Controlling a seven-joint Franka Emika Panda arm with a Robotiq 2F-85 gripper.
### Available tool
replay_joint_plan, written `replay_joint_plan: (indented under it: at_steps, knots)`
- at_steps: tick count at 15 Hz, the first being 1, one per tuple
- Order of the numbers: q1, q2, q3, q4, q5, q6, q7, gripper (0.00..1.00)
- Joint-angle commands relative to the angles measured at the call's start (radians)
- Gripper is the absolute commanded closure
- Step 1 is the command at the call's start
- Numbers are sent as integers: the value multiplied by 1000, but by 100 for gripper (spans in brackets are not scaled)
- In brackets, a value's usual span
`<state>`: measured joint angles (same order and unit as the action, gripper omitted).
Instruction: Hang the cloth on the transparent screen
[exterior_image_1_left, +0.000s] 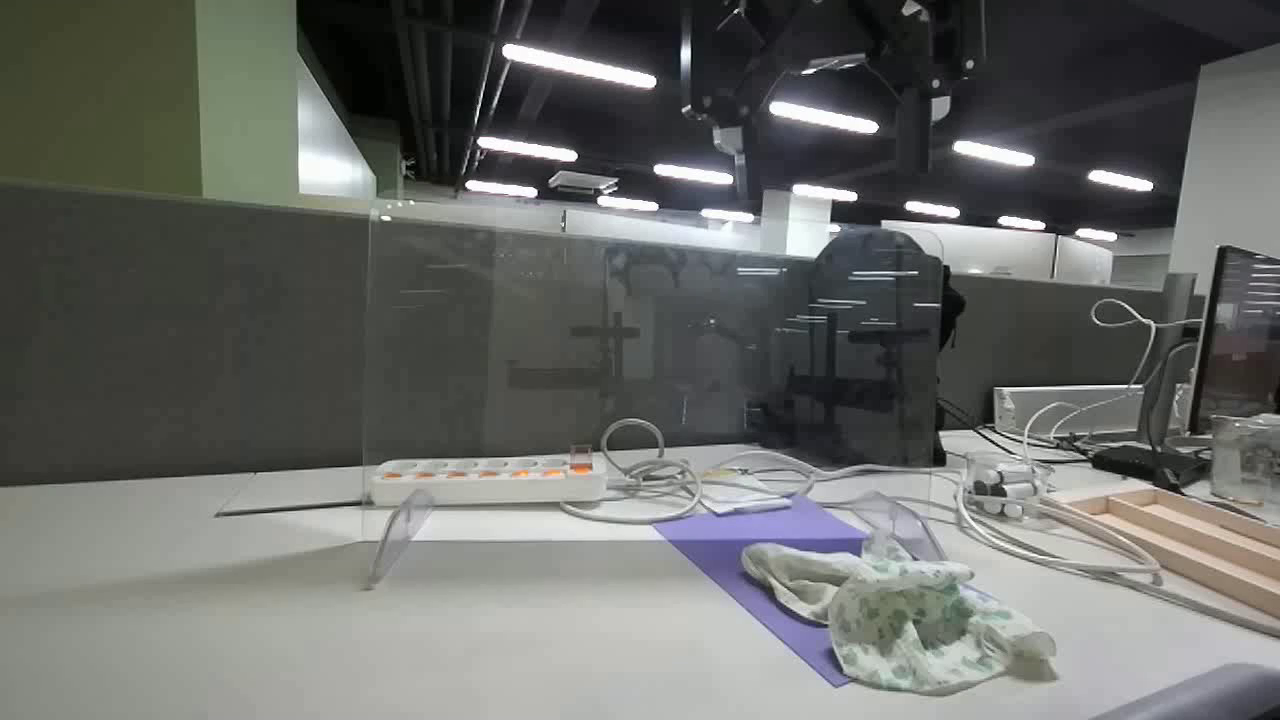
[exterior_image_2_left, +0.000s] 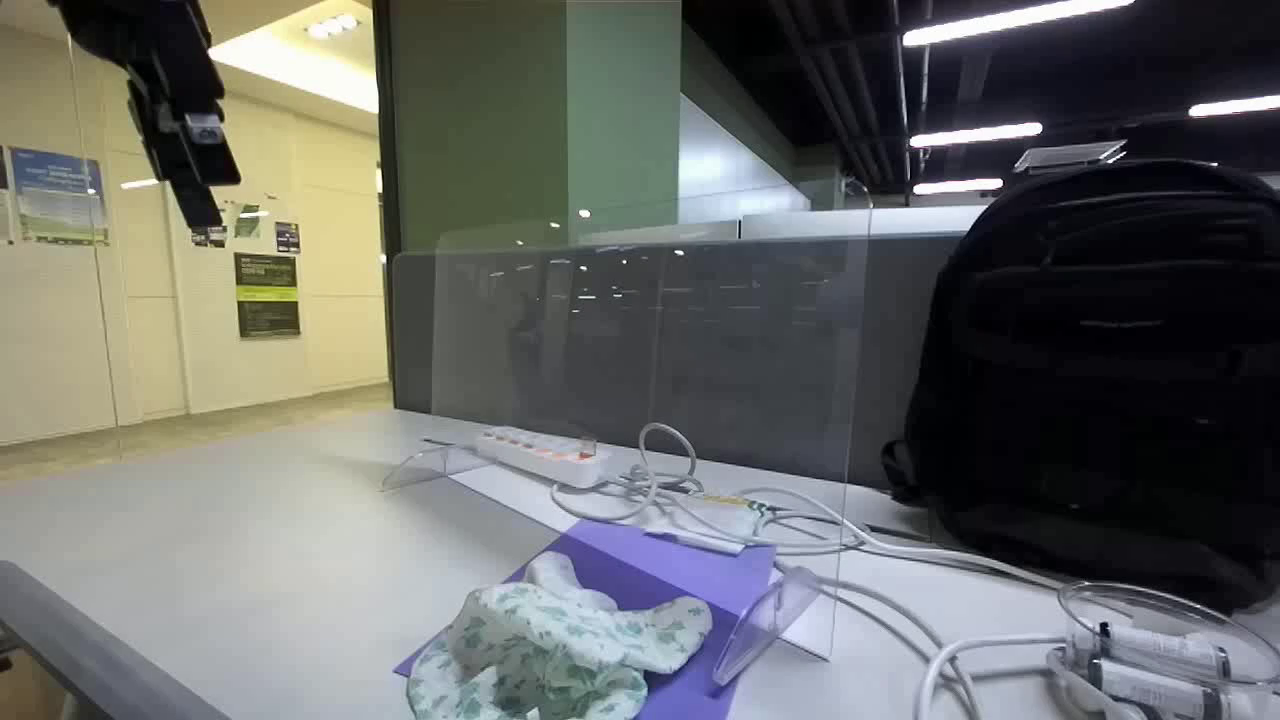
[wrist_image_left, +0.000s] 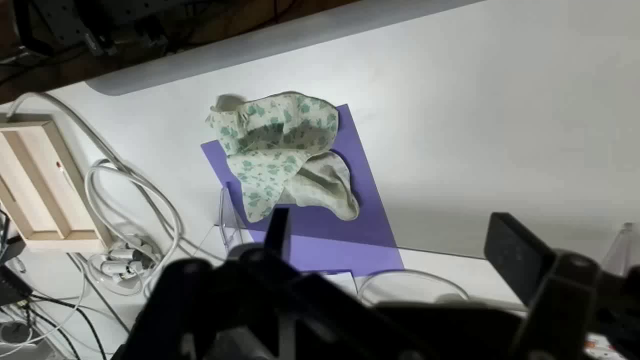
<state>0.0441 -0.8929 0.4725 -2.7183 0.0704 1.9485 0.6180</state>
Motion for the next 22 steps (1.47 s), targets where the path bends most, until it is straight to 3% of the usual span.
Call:
replay_joint_plan:
  at_steps: [1,10,12,16,18,22]
  knots:
    - [21,9,-18,1,-18,0,16,0]
    - [20,9,-18,1,-18,0,16,0]
    - [-3,16,-6,-8,-38,26,41,0]
    - [-75,100,-19,-68,-75,184,79,0]
    - [-101,185,-64,-64,-63,265,54,0]
    - [-106,319,-240,-78,20,413,-58,0]
